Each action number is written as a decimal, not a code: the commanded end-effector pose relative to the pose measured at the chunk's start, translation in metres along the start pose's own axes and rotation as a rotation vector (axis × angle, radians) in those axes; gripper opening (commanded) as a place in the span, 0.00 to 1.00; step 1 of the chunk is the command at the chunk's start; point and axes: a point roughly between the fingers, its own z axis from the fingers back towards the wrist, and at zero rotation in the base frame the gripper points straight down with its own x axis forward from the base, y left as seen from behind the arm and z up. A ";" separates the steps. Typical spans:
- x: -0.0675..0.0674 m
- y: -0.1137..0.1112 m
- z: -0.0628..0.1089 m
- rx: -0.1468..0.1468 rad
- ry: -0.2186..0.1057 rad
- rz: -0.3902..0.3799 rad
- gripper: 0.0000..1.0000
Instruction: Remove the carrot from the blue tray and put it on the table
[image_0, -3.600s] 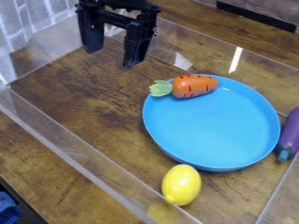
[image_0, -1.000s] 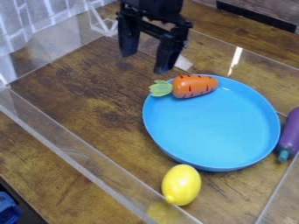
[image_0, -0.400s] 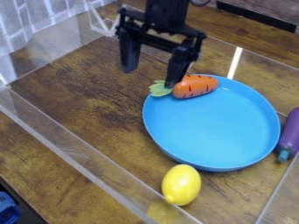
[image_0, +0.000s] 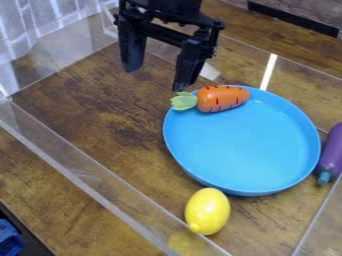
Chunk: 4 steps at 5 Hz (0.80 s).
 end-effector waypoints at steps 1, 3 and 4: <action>0.003 0.010 0.016 0.000 -0.060 0.005 1.00; 0.011 -0.006 -0.011 0.021 -0.053 -0.139 1.00; 0.028 -0.012 -0.012 0.045 -0.069 -0.333 1.00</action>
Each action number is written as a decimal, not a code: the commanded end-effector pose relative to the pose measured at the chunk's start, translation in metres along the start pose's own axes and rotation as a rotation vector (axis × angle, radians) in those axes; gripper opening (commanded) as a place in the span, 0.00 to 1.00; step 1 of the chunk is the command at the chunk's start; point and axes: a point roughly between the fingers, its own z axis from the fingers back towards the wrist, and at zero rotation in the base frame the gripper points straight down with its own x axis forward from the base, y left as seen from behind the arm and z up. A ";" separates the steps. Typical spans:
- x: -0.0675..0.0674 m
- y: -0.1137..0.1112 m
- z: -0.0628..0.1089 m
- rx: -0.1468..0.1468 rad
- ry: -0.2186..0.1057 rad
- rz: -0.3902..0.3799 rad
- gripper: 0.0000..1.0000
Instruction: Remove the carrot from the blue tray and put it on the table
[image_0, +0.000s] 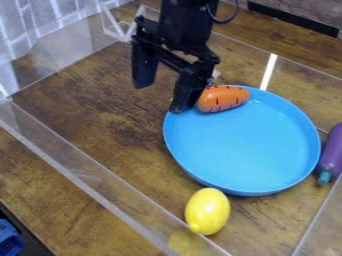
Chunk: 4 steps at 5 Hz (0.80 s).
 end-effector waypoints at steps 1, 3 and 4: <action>0.015 -0.004 0.018 0.028 -0.069 -0.112 1.00; 0.025 0.002 0.020 0.056 -0.081 -0.194 1.00; 0.031 -0.007 0.016 0.078 -0.097 -0.311 1.00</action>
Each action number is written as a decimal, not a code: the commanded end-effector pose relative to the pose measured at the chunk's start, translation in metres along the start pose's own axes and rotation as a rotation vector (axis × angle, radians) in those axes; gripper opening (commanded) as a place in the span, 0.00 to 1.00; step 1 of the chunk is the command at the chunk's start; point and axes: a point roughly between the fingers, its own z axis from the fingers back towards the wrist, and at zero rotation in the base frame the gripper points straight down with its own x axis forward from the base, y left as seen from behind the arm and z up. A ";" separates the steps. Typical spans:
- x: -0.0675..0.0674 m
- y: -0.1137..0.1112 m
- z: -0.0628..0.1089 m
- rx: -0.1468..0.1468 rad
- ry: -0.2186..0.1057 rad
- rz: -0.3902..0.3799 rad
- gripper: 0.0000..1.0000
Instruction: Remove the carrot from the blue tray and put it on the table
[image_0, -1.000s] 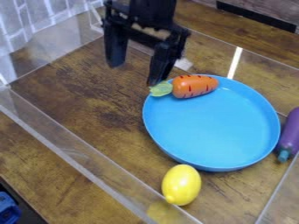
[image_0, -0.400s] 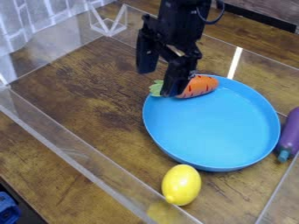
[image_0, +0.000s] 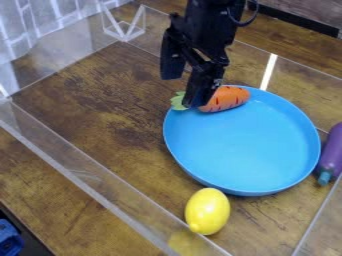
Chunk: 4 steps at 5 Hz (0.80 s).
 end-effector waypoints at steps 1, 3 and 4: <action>0.011 -0.008 0.009 0.036 -0.056 -0.115 1.00; 0.018 0.000 0.025 0.052 -0.077 0.011 1.00; 0.012 0.009 0.022 0.060 -0.094 -0.009 1.00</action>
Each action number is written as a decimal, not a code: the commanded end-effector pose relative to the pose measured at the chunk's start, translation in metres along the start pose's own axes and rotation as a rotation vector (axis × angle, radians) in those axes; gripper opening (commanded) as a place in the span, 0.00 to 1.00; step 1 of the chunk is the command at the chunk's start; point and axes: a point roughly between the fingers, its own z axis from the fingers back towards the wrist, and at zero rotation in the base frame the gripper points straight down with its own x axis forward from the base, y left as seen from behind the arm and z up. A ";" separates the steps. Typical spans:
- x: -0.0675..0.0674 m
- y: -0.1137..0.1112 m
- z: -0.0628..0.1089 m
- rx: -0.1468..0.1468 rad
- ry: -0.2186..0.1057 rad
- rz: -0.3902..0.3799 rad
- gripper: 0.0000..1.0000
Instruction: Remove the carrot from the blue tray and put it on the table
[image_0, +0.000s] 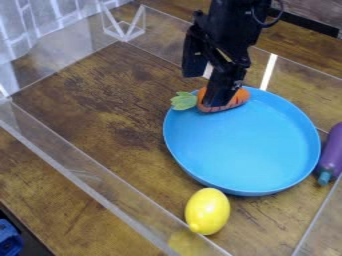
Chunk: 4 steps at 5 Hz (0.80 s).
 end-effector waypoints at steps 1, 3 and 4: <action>-0.009 0.016 0.012 0.025 -0.065 -0.017 1.00; -0.012 0.031 0.006 0.053 -0.108 -0.088 1.00; -0.010 0.036 0.001 0.055 -0.125 -0.158 1.00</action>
